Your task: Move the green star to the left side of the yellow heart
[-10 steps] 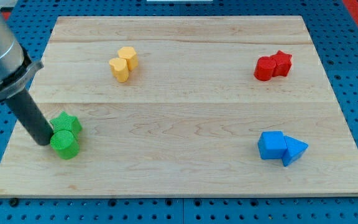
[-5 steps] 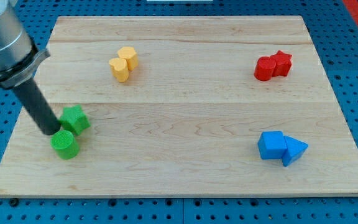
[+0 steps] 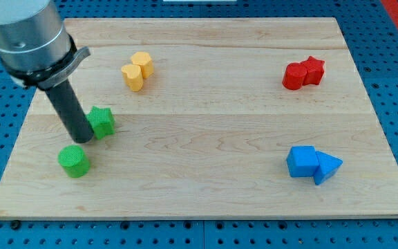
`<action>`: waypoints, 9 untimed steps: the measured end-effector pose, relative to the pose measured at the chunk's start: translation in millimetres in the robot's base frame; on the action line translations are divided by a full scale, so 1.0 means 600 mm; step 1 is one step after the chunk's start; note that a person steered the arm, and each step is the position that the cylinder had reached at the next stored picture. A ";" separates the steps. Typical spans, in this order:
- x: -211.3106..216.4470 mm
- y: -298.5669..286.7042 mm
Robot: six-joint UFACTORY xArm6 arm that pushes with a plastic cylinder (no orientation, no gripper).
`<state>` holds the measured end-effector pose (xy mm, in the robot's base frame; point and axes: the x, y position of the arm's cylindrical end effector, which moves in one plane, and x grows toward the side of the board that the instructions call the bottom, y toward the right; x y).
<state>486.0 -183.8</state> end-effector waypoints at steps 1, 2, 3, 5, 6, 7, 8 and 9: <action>-0.005 0.000; -0.017 0.000; -0.026 0.000; -0.012 0.021; -0.012 0.060; 0.005 0.064; 0.014 0.073; -0.035 0.062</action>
<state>464.8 -146.9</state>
